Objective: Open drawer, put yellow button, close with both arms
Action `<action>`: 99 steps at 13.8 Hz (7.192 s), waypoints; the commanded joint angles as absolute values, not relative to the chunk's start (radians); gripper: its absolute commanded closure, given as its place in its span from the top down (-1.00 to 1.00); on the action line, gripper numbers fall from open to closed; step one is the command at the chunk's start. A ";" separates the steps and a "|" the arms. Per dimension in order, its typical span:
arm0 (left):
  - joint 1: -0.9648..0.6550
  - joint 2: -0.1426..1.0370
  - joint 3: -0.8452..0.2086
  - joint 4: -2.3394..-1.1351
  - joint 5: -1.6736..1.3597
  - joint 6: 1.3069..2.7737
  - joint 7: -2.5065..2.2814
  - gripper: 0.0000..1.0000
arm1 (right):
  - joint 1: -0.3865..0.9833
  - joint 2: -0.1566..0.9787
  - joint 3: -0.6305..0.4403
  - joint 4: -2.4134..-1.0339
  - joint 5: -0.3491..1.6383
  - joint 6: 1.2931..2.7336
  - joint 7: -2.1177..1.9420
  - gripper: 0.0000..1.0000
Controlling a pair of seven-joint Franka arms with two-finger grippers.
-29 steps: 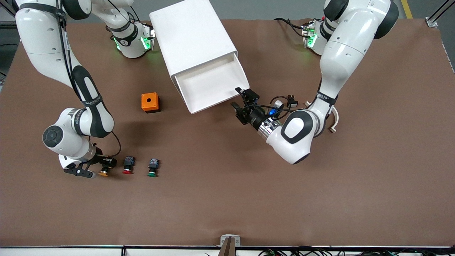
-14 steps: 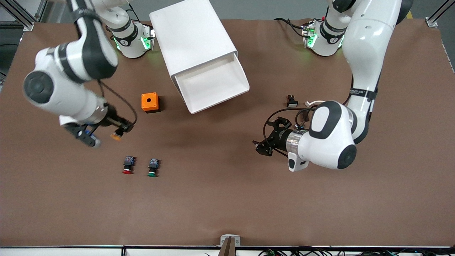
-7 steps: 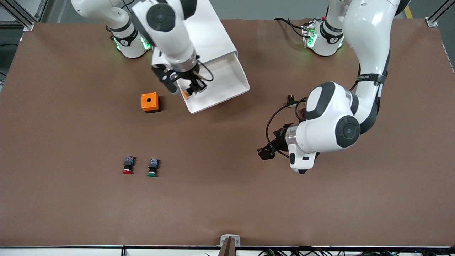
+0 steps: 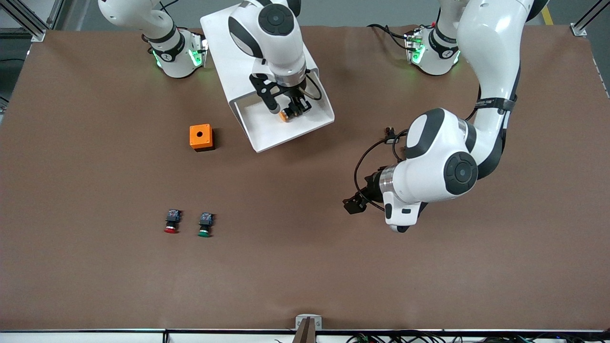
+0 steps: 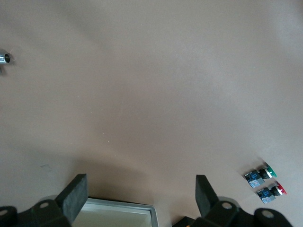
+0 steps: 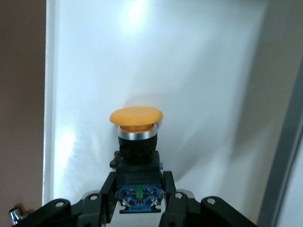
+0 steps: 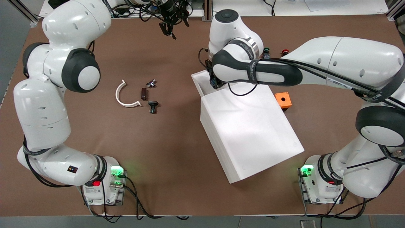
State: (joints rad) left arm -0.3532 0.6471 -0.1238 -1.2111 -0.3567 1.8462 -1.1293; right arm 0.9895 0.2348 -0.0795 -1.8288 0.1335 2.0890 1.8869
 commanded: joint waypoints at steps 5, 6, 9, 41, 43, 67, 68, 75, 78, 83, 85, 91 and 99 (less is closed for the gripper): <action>-0.410 0.621 -0.118 -1.239 -0.253 1.859 -1.131 0.99 | 0.852 0.253 -0.103 -1.600 0.129 1.838 1.573 1.00; -0.413 0.626 -0.118 -1.239 -0.233 1.864 -1.131 0.99 | 0.807 0.252 -0.103 -1.582 0.129 1.800 1.472 1.00; -0.469 0.627 -0.118 -1.249 -0.143 1.894 -1.147 0.99 | 0.633 0.233 -0.106 -1.568 0.129 1.709 1.110 1.00; -0.877 0.661 -0.144 -1.321 -0.317 1.910 -1.401 0.99 | 0.049 0.158 -0.098 -1.441 0.018 1.548 -0.020 1.00; -0.877 0.661 -0.144 -1.336 -0.372 1.908 -1.402 0.99 | 0.046 0.158 -0.098 -1.414 0.026 1.528 -0.020 1.00; -0.387 0.351 -0.129 -1.327 -0.028 1.689 -1.023 0.99 | 0.014 -0.092 -0.097 -1.578 0.009 1.416 -0.023 1.00; -0.333 0.330 -0.130 -1.327 -0.028 1.637 -0.932 0.99 | 0.014 -0.097 -0.098 -1.578 0.009 1.417 -0.023 1.00; -0.106 0.252 -0.132 -1.336 -0.029 1.441 -0.528 0.99 | 0.014 -0.098 -0.097 -1.582 -0.006 1.434 -0.025 1.00; -0.052 0.217 -0.121 -1.382 -0.029 1.402 -0.370 0.99 | 0.017 -0.100 -0.095 -1.582 -0.006 1.436 -0.025 1.00; -0.067 0.017 0.046 -1.639 -0.031 1.436 -0.095 0.99 | 0.011 -0.098 -0.100 -1.582 -0.009 1.437 -0.029 1.00; -0.060 -0.093 0.057 -1.808 -0.031 1.535 -0.068 0.99 | 0.011 -0.098 -0.100 -1.582 -0.015 1.436 -0.029 1.00; -0.057 -0.193 0.049 -1.884 -0.029 1.651 -0.055 0.99 | 0.009 -0.101 -0.103 -1.582 -0.015 1.434 -0.029 1.00; -0.066 -0.176 0.031 -1.709 -0.028 1.634 -0.072 0.99 | 0.011 -0.112 -0.103 -1.585 -0.014 1.489 -0.047 1.00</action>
State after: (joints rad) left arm -0.0639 -0.1842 0.0387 -1.7521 -0.0439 1.6500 -0.0715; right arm 0.0168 -0.0828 -0.1096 -1.5569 -0.0010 1.4720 -0.0306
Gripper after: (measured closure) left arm 0.000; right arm 0.000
